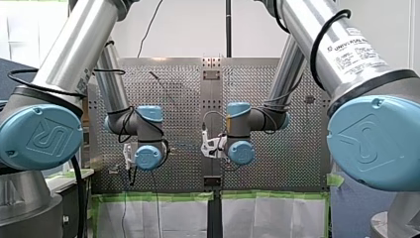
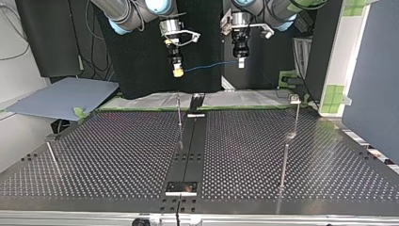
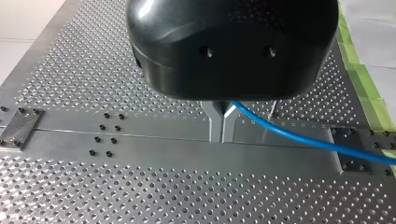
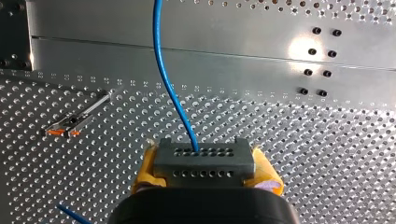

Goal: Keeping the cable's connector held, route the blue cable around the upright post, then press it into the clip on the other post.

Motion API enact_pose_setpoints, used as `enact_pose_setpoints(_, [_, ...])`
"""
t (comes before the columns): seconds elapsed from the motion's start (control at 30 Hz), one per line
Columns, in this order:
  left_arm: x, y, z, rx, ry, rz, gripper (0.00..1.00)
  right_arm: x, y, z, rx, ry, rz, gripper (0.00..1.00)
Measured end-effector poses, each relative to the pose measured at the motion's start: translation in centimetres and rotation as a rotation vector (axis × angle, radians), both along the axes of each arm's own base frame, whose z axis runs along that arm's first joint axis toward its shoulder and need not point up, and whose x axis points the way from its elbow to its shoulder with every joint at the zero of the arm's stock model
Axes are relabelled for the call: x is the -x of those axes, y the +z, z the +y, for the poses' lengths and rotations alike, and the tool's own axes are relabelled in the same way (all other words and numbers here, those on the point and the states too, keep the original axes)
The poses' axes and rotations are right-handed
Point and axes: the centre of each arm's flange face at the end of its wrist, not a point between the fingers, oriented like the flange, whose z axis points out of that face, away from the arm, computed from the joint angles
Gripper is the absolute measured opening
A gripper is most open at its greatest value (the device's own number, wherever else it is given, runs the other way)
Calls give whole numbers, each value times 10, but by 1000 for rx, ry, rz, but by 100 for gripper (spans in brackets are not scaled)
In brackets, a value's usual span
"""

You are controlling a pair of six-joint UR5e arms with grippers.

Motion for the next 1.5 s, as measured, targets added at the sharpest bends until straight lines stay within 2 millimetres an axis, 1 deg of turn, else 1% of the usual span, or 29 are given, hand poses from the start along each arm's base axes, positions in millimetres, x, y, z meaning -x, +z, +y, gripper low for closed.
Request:
enact_pose_setpoints(0.87, [0,0,0,-3,4,2,0,0,0,0,-1,0,1,0])
enact_pose_setpoints(0.97, [5,-6,-2,-25,-9,21,0,-3,-3,2,-3,0,15,0])
enact_pose_setpoints(1.1, [15,-19,-5,-77,-32,59,0,-10,-14,1,-9,0,66,0])
enact_pose_setpoints(1.17, [17,-24,-5,-93,-36,73,0,-11,-22,1,-20,1,93,0])
enact_pose_setpoints(1.3, [20,-32,-4,-109,-39,91,0,-6,-47,6,-69,3,158,0])
enact_pose_setpoints(1.5, [20,-33,-4,-112,-39,94,0,3,-84,15,-136,6,233,0])
